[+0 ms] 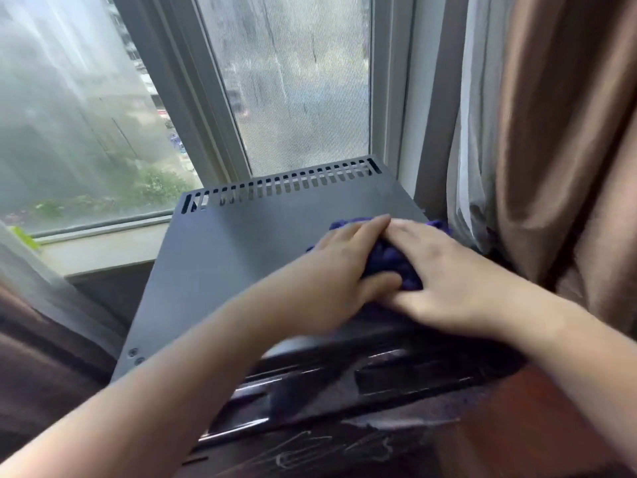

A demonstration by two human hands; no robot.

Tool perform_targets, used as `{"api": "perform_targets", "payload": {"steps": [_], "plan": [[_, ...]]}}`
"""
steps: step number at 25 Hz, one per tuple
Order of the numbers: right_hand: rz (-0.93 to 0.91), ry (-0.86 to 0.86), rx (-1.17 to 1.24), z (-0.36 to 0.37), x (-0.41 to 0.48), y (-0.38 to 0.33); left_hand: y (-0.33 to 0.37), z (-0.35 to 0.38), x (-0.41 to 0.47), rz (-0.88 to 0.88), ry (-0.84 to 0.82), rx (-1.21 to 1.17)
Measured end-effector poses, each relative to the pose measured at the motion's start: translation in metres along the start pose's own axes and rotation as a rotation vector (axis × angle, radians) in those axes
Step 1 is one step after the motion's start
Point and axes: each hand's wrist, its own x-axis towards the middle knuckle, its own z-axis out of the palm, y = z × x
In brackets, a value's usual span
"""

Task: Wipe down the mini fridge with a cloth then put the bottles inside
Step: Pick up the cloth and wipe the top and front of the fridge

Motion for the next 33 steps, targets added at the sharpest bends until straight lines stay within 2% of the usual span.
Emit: {"api": "perform_targets", "payload": {"steps": [3, 6, 9, 12, 15, 18, 24, 27, 31, 33], "plan": [[0.113, 0.011, 0.037, -0.018, 0.053, 0.051, -0.021, -0.01, 0.079, -0.079, -0.025, -0.034], [0.116, 0.017, 0.035, -0.016, 0.065, 0.069, -0.021, -0.006, 0.097, -0.1, 0.007, -0.008], [0.022, 0.001, 0.033, -0.014, 0.026, 0.057, -0.002, 0.006, 0.056, -0.064, 0.028, -0.027], [-0.11, -0.005, 0.013, -0.01, -0.032, 0.035, 0.04, 0.028, -0.008, -0.039, 0.133, 0.019], [-0.172, -0.017, 0.013, -0.009, -0.047, 0.037, 0.055, 0.036, -0.023, -0.045, 0.154, 0.064], [-0.197, -0.049, 0.1, -0.014, -0.002, 0.055, 0.033, 0.026, 0.014, -0.12, 0.125, 0.024], [-0.08, -0.067, -0.018, -0.01, 0.105, 0.076, -0.041, -0.008, 0.084, -0.249, 0.105, -0.013], [-0.144, -0.105, -0.064, -0.01, 0.098, 0.067, -0.036, -0.015, 0.063, -0.234, 0.1, -0.022], [-0.314, -0.177, 0.055, -0.002, 0.046, 0.034, -0.001, 0.0, -0.014, -0.203, 0.161, 0.112], [-0.339, -0.216, 0.056, 0.004, 0.041, 0.021, -0.003, 0.002, -0.037, -0.228, 0.162, 0.16]]}}
